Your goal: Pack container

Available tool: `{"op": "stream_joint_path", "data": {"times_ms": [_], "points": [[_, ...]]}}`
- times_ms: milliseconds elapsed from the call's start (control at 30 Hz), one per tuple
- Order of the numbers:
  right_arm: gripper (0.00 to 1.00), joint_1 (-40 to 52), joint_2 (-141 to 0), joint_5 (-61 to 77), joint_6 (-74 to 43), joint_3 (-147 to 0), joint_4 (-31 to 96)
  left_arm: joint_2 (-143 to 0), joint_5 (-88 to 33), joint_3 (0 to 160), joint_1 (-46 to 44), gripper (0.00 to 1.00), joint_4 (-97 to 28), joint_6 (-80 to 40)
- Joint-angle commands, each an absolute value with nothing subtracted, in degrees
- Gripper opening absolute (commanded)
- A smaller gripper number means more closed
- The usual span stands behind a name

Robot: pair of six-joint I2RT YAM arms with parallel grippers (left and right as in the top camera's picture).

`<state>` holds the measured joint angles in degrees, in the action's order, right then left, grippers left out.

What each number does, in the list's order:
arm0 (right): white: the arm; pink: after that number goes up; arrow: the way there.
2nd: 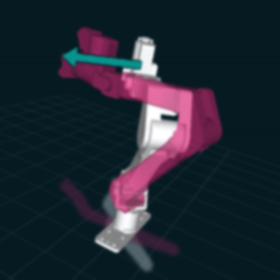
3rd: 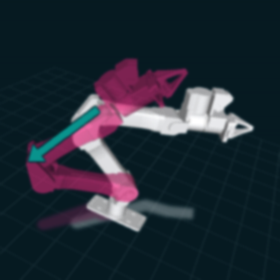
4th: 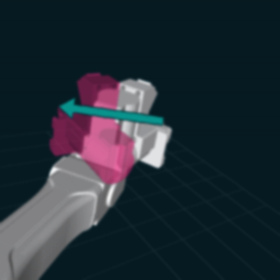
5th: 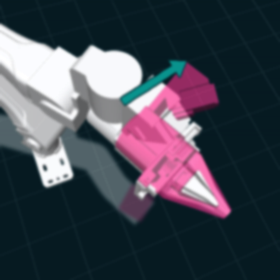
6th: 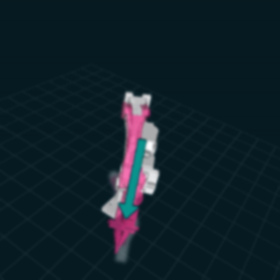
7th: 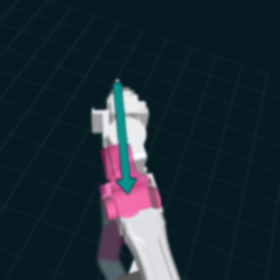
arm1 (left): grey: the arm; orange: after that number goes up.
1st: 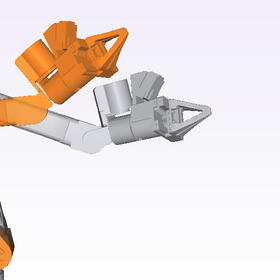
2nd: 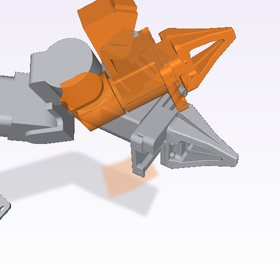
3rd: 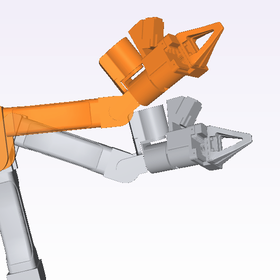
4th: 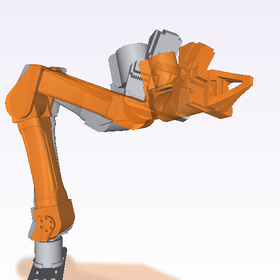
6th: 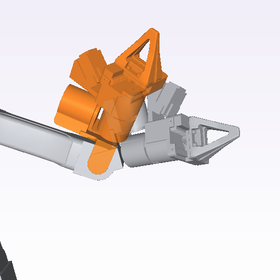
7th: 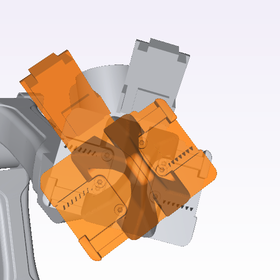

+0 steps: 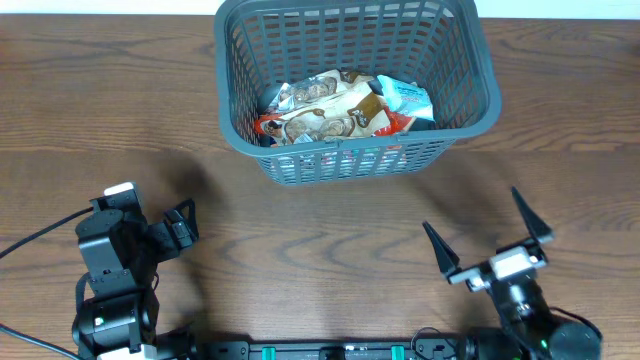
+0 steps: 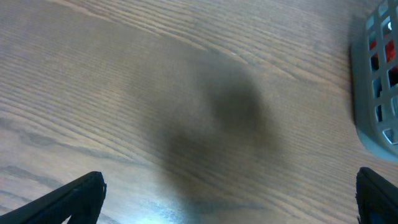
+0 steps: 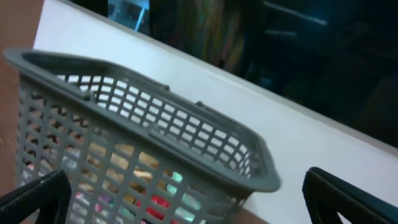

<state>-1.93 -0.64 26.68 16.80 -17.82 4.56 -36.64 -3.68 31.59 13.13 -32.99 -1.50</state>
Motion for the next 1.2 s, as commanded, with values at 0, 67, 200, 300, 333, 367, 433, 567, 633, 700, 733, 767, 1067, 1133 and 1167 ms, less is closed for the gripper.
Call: {"op": "stream_joint_path", "data": {"times_ms": [0, 67, 200, 300, 333, 367, 433, 567, 633, 700, 733, 767, 1067, 1133, 1167], "points": [[0.99, -1.2, -0.3, 29.6, 16.9, -12.9, 1.1, -36.7, -3.4, 31.9, 13.4, 0.99, -32.9, -1.6], [0.99, -0.8, -0.3, 30.0, 17.0, -10.4, -0.8, -36.7, -3.4, 31.9, 13.4, 0.99, -32.9, -1.6], [0.99, -0.4, -0.3, 30.0, 17.0, -6.2, -4.1, -36.7, -3.5, 31.9, 13.4, 0.99, -32.9, -1.6], [0.99, -0.3, -0.3, 30.0, 17.0, -4.4, -4.5, -36.7, -3.4, 31.9, 13.4, 0.99, -32.9, -1.6], [0.99, -0.3, -0.3, 30.0, 17.0, -4.0, -4.5, -36.7, -3.4, 31.9, 13.4, 0.99, -32.9, -1.6], [0.99, -0.3, -0.3, 29.9, 17.0, -3.8, -4.4, -36.7, -3.5, 31.9, 13.4, 0.99, -32.9, -1.6], [0.99, -0.3, -0.3, 28.9, 17.0, -3.4, -3.8, -36.7, -3.5, 31.9, 13.4, 0.99, -32.9, -1.6], [0.99, -0.3, -0.3, 28.7, 17.0, -2.9, -1.7, -36.7, -3.4, 31.9, 13.4, 0.99, -32.9, -1.6], [0.99, -0.3, -0.3, 28.8, 16.9, -2.1, -0.3, -36.7, -3.4, 31.9, 13.4, 0.99, -32.9, -1.6], [0.99, -0.3, -0.3, 29.0, 16.7, -0.9, -0.3, -36.7, -3.5, 31.9, 13.4, 0.99, -32.9, -1.6], [0.99, -0.3, -0.3, 29.0, 16.8, -0.2, -0.2, -36.7, -3.5, 31.9, 13.4, 0.99, -32.9, -1.6], [0.99, -0.3, -0.3, 28.9, 16.8, -0.3, 1.3, -36.7, -3.5, 31.9, 13.4, 0.99, -32.9, -1.6], [0.99, -0.3, -0.3, 28.6, 16.8, -0.3, 2.5, -36.7, -3.5, 31.9, 13.4, 0.99, -32.9, -1.6], [0.99, -0.3, -0.3, 28.6, 16.8, -0.3, 2.5, -36.7, -3.5, 31.9, 13.4, 0.99, -32.9, -1.6], [0.99, -0.3, -0.3, 28.6, 16.8, -0.3, 2.5, -36.7, -3.5, 31.9, 13.4, 0.99, -32.9, -1.6]]}}
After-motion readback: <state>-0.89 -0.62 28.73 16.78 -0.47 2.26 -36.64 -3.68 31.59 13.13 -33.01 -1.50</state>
